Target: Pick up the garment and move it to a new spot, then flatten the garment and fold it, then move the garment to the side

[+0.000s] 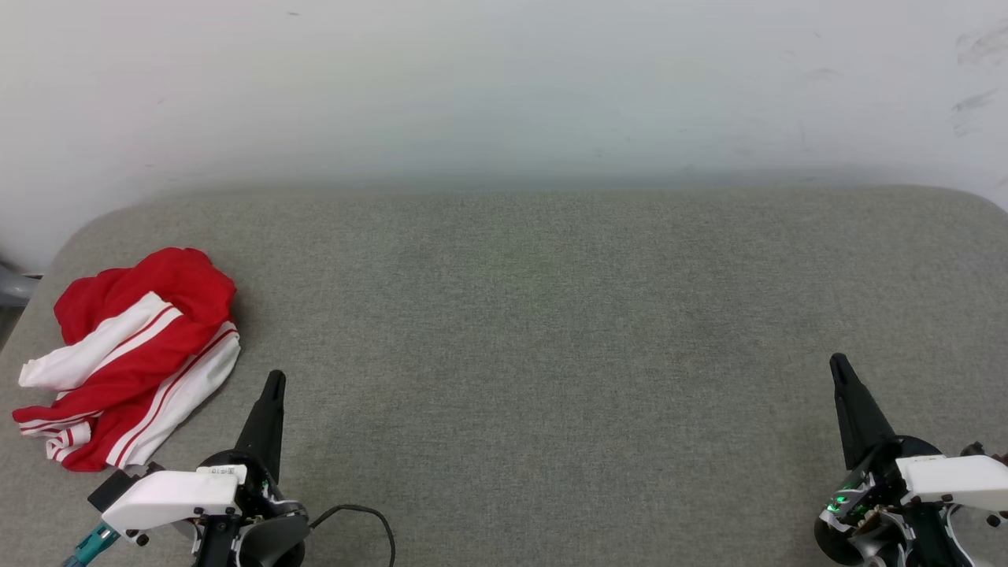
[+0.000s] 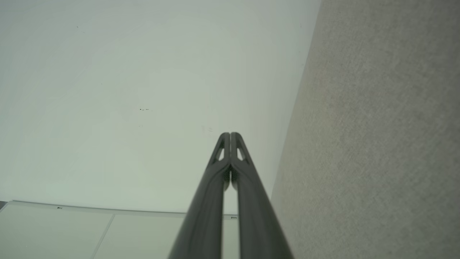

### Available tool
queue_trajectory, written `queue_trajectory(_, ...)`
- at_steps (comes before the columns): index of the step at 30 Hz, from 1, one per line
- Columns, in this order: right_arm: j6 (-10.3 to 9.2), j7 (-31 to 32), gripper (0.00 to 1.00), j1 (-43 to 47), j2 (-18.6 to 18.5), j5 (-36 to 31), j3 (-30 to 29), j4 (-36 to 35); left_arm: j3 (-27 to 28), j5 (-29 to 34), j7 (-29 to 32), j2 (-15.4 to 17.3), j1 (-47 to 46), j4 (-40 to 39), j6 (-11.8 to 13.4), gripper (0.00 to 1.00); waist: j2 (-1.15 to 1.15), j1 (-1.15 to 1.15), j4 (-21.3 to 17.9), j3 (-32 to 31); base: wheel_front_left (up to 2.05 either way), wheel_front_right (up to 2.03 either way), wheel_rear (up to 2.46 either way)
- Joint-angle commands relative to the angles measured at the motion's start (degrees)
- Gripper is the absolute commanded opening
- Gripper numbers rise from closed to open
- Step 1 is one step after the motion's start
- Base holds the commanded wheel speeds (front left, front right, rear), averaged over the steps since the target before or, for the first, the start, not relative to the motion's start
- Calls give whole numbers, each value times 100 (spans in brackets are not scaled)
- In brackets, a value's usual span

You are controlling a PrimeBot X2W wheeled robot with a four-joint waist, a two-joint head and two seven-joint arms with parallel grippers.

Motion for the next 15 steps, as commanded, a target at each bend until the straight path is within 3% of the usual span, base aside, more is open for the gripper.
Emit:
queue_trajectory(1,-2,4,0,-64,24,19,3,2,13,0,11,-7,-35,-8,-26,0,0,0,0,0,0,0,0)
queue_trajectory(10,-2,4,0,-64,24,19,3,2,13,0,11,-7,-35,-9,-26,0,0,0,0,0,0,0,0)
queue_trajectory(11,0,-2,100,1,0,-2,0,0,0,1,-2,0,0,-1,0,100,0,0,0,0,0,0,0)
queue_trajectory(15,-1,-32,100,140,2,-30,10,136,-42,16,-33,-14,115,124,9,100,0,0,0,2,0,0,0)
